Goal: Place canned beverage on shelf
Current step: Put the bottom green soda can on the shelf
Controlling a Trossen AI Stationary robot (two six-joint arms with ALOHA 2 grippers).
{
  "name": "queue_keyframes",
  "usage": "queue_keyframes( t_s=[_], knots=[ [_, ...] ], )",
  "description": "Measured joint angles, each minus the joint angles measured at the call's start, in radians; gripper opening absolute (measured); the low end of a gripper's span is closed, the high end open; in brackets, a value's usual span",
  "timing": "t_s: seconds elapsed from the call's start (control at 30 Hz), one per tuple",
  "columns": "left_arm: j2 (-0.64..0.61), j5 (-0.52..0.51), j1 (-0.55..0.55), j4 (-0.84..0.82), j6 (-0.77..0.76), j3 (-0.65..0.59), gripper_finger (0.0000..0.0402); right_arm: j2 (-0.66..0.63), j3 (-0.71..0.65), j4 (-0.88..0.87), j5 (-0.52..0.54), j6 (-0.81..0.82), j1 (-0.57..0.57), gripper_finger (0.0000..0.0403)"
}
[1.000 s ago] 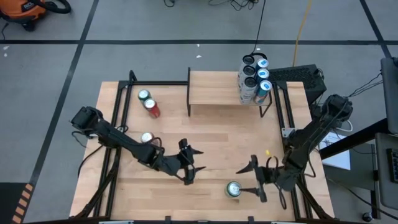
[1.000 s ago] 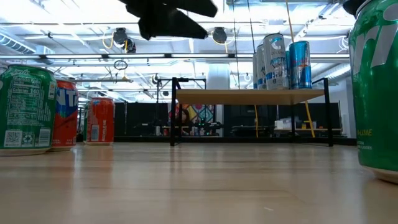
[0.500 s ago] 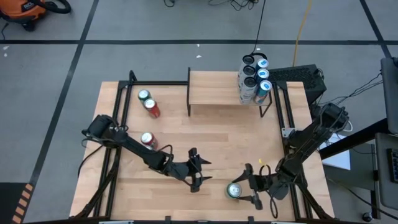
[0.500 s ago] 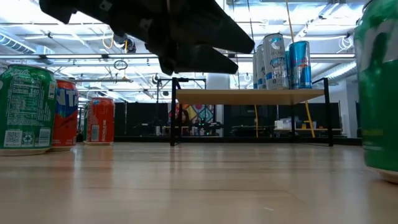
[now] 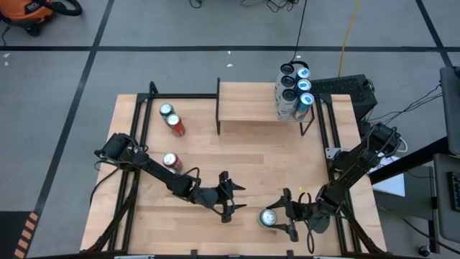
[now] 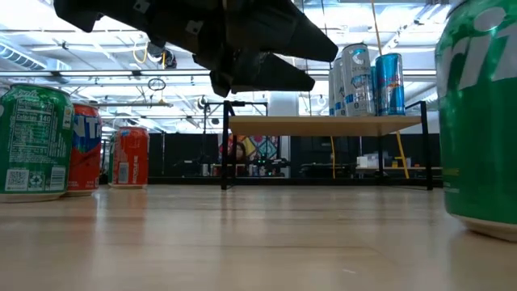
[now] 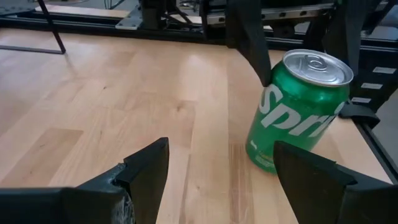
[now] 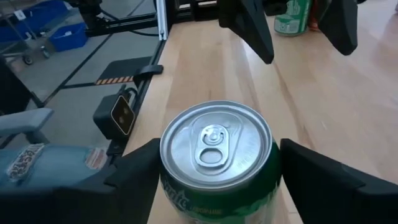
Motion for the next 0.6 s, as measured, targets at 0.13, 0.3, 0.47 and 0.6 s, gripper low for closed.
queue_keyframes(
  t_s=[0.13, 0.3, 0.47, 0.6],
  knots=[
    [0.000, -0.008, 0.003, -0.003, 0.001, 0.000, 0.0279, -0.001, 0.000, -0.004, -0.019, -0.029, -0.023, 0.0267],
    [-0.010, -0.084, 0.004, -0.006, 0.019, 0.000, 0.0279, 0.000, 0.000, -0.011, -0.023, -0.053, -0.032, 0.0309],
    [-0.031, -0.150, 0.017, -0.005, 0.074, 0.000, 0.0279, 0.006, -0.006, -0.035, -0.035, -0.086, -0.056, 0.0381],
    [-0.080, -0.261, 0.027, -0.003, 0.079, 0.000, 0.0279, 0.002, -0.005, -0.015, -0.027, -0.049, -0.076, 0.0397]
  ],
)
